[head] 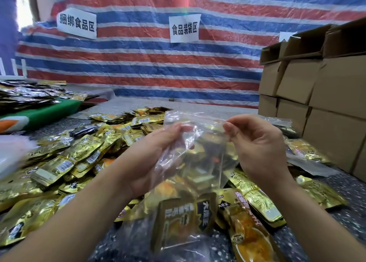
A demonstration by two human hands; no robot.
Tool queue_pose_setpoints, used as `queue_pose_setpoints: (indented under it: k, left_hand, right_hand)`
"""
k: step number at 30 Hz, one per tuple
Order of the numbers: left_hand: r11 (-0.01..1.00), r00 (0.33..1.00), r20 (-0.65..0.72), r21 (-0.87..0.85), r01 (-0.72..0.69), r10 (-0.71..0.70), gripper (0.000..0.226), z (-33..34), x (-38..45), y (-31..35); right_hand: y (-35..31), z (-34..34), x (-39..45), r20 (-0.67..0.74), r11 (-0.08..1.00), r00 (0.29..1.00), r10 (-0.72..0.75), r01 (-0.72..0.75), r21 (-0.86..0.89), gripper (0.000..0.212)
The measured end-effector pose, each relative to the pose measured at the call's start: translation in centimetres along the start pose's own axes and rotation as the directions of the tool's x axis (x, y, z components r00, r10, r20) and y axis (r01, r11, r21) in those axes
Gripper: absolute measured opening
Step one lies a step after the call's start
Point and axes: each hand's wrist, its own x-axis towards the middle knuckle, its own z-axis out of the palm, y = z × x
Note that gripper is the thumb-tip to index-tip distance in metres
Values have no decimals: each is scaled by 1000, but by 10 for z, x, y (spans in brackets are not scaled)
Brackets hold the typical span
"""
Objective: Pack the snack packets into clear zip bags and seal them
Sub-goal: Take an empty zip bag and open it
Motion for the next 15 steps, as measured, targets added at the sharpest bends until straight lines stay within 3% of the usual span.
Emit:
queue_pose_setpoints:
  k: [3, 6, 9, 15]
  left_hand:
    - [974, 987, -144, 223, -34, 67, 32, -1, 4, -3]
    - [921, 982, -131, 380, -80, 139, 32, -6, 8, -4]
    - [909, 974, -187, 414, -43, 131, 46, -13, 11, -4]
    - [923, 986, -159, 386, 16, 49, 41, -19, 10, -5]
  right_hand:
    - [4, 0, -1, 54, 998, 998, 22, -18, -67, 16]
    - [5, -3, -3, 147, 996, 986, 82, -74, -54, 20]
    - [6, -3, -4, 270, 990, 953, 139, -125, -71, 22]
    - [12, -4, -9, 432, 978, 886, 168, -97, -183, 27]
